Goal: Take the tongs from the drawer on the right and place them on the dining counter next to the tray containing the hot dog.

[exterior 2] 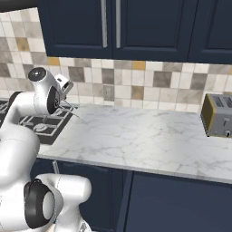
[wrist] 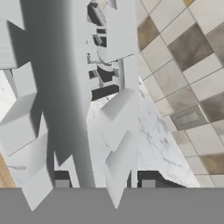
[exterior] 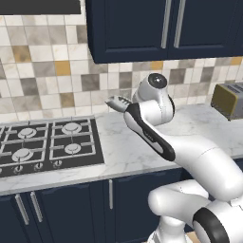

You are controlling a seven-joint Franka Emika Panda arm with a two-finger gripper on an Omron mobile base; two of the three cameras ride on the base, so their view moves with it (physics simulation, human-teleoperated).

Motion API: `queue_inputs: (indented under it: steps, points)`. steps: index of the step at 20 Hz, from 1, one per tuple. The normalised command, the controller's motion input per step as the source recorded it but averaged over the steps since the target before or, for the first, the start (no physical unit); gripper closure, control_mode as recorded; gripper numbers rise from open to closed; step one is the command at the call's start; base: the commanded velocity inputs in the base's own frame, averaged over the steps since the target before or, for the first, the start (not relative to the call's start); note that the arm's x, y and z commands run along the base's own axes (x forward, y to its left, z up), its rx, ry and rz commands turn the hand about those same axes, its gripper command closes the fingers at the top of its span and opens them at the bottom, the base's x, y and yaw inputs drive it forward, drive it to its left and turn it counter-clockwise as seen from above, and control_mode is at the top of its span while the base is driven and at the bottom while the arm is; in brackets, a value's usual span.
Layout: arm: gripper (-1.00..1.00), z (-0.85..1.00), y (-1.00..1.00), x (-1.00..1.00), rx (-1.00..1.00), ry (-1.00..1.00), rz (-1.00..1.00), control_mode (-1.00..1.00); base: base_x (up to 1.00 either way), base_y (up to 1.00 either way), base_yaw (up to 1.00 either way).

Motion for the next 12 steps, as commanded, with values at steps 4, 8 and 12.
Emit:
queue_inputs:
  steps: [4, 8, 12]
  points:
    - [1.00, 0.00, 0.00, -0.02, 0.00, -0.02, 0.00, -1.00, 0.00, 0.00, 0.00]
    - [1.00, 0.00, 0.00, -0.04, 0.00, -0.01, 0.00, -1.00, 0.00, 0.00, 0.00]
    - [1.00, 0.00, 0.00, -0.03, 0.00, -0.01, 0.00, -1.00, 0.00, 0.00, 0.00]
